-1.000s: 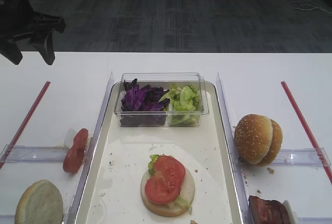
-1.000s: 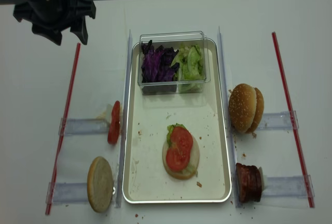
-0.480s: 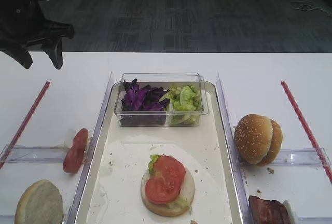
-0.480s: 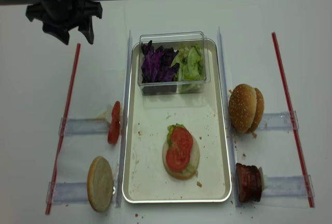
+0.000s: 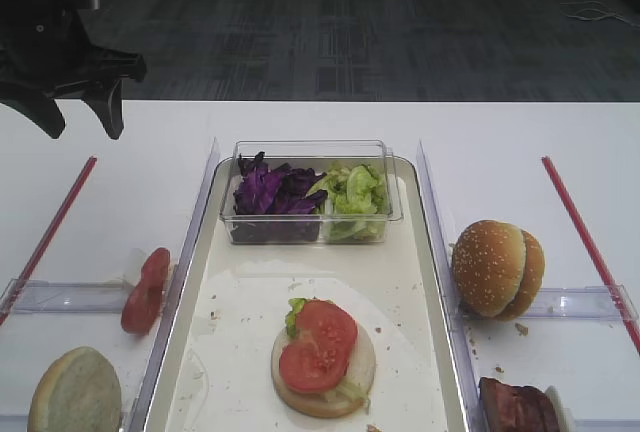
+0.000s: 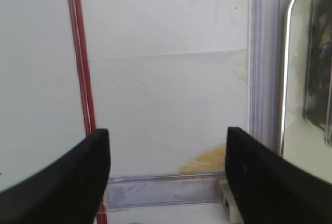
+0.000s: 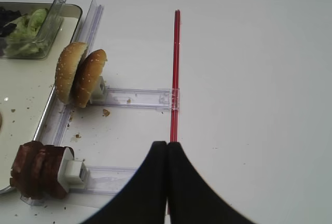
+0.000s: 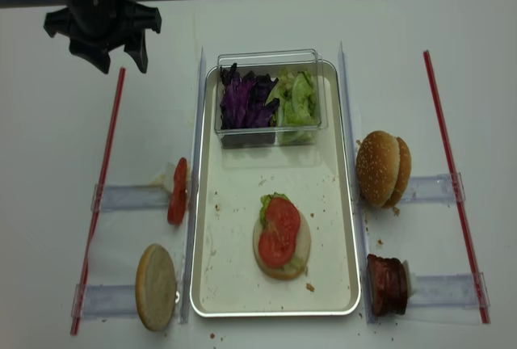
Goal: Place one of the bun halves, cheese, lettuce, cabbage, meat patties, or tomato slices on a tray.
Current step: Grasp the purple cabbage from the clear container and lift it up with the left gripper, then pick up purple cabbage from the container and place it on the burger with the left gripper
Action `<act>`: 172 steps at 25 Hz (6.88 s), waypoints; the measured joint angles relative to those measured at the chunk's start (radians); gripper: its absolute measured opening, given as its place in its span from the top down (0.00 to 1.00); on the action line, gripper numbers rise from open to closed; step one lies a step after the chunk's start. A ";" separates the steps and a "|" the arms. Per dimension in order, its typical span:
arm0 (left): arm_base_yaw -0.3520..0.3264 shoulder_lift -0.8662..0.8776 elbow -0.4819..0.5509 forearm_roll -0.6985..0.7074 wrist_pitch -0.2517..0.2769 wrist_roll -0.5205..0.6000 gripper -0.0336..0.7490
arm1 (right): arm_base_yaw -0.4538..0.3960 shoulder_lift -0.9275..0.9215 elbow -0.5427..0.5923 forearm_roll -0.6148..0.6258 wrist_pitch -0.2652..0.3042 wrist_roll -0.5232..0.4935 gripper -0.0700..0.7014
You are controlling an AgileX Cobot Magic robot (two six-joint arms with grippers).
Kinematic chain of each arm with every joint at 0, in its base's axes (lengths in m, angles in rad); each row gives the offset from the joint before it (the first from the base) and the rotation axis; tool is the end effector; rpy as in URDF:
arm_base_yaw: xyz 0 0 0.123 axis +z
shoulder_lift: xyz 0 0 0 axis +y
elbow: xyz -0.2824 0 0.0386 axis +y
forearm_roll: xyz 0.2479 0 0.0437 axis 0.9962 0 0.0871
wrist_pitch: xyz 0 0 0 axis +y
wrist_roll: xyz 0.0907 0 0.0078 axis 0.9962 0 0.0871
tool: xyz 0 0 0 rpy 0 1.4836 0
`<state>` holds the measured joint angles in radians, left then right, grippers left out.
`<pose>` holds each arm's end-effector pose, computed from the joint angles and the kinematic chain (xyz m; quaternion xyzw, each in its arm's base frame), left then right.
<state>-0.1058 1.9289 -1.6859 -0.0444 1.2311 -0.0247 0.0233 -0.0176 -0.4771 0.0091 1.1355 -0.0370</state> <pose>0.4001 -0.0463 0.2673 0.0349 0.9949 -0.0275 0.0902 -0.0083 0.0006 0.2648 -0.0267 0.8730 0.0012 0.4870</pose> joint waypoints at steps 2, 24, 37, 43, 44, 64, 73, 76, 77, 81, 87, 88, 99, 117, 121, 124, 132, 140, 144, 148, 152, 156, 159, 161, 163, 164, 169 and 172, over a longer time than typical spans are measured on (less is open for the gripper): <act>0.000 0.000 0.000 0.000 0.000 0.000 0.38 | 0.000 0.000 0.000 0.000 0.000 -0.004 0.83; -0.185 0.000 0.000 -0.054 -0.063 -0.048 0.38 | 0.000 0.000 0.000 0.000 0.000 -0.002 0.83; -0.276 0.078 -0.081 -0.103 -0.099 -0.052 0.38 | 0.000 0.000 0.000 0.000 0.000 -0.002 0.83; -0.321 0.173 -0.195 -0.119 -0.058 -0.052 0.38 | 0.000 0.000 0.000 0.000 0.000 -0.002 0.83; -0.326 0.197 -0.218 -0.120 -0.045 -0.052 0.38 | 0.000 0.000 0.000 0.000 0.000 -0.002 0.83; -0.342 0.393 -0.341 -0.129 -0.006 -0.052 0.40 | 0.000 0.000 0.000 0.000 0.000 -0.002 0.83; -0.342 0.399 -0.344 -0.129 -0.006 -0.052 0.49 | 0.000 0.000 0.000 0.000 0.000 -0.002 0.83; -0.342 0.399 -0.344 -0.127 -0.006 -0.052 0.57 | 0.000 0.000 0.000 0.000 0.000 -0.002 0.83; -0.342 0.399 -0.344 -0.127 -0.006 -0.052 0.59 | 0.000 0.000 0.000 0.000 0.000 -0.002 0.83; -0.342 0.399 -0.344 -0.122 -0.006 -0.052 0.68 | 0.000 0.000 0.000 0.000 0.000 -0.002 0.83; -0.342 0.399 -0.344 -0.111 -0.006 -0.050 0.84 | 0.000 0.000 0.000 0.000 0.000 0.000 0.83; -0.342 0.399 -0.344 -0.110 -0.006 -0.050 0.87 | 0.000 0.000 0.000 0.000 0.000 0.000 0.83; -0.342 0.403 -0.419 -0.110 0.001 -0.050 0.96 | 0.000 0.000 0.000 0.000 0.000 0.000 0.83; -0.342 0.368 -0.487 -0.110 0.002 -0.096 0.96 | 0.000 0.000 0.000 0.000 0.000 0.000 0.83; -0.345 0.338 -0.487 -0.116 0.005 -0.098 0.96 | 0.000 0.000 0.000 0.000 0.000 0.000 0.83; -0.356 0.319 -0.487 -0.117 0.005 -0.098 0.96 | 0.000 0.000 0.000 0.000 0.000 0.000 0.83; -0.404 0.240 -0.401 -0.127 0.005 -0.098 0.96 | 0.000 0.000 0.000 0.000 0.000 0.000 0.83; -0.442 0.129 -0.253 -0.127 0.005 -0.100 0.96 | 0.000 0.000 0.000 0.000 0.000 0.000 0.83; -0.481 0.101 -0.209 -0.127 0.005 -0.100 0.96 | 0.000 0.000 0.000 0.000 0.000 0.000 0.83; -0.522 0.067 -0.159 -0.119 0.005 -0.100 0.96 | 0.000 0.000 0.000 0.000 0.000 0.000 0.83; -0.564 0.032 -0.110 -0.103 0.005 -0.100 0.96 | 0.000 0.000 0.000 0.000 0.000 0.000 0.83; -0.606 0.001 -0.051 -0.094 0.005 -0.100 0.96 | 0.000 0.000 0.000 0.000 0.000 0.000 0.83; -0.638 -0.024 -0.018 -0.070 0.003 -0.100 0.96 | 0.000 0.000 0.000 0.000 0.000 0.000 0.83; -0.659 -0.035 0.003 -0.060 0.001 -0.100 0.96 | 0.000 0.000 0.000 0.000 0.000 -0.002 0.83; -0.676 -0.037 0.022 -0.053 0.001 -0.100 0.96 | 0.000 0.000 0.000 0.000 0.000 -0.002 0.83; -0.684 -0.037 0.031 -0.052 0.001 -0.100 0.96 | 0.000 0.000 0.000 0.000 0.000 -0.002 0.83; -0.714 -0.037 0.079 -0.052 -0.003 -0.100 0.96 | 0.000 0.000 0.000 0.000 0.000 -0.002 0.83; -0.723 -0.037 0.113 -0.052 -0.003 -0.100 0.96 | 0.000 0.000 0.000 0.000 0.000 -0.002 0.83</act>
<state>-0.8287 1.8915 -1.5727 -0.0964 1.2285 -0.1245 0.0233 -0.0176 -0.4771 0.0091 1.1355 -0.0392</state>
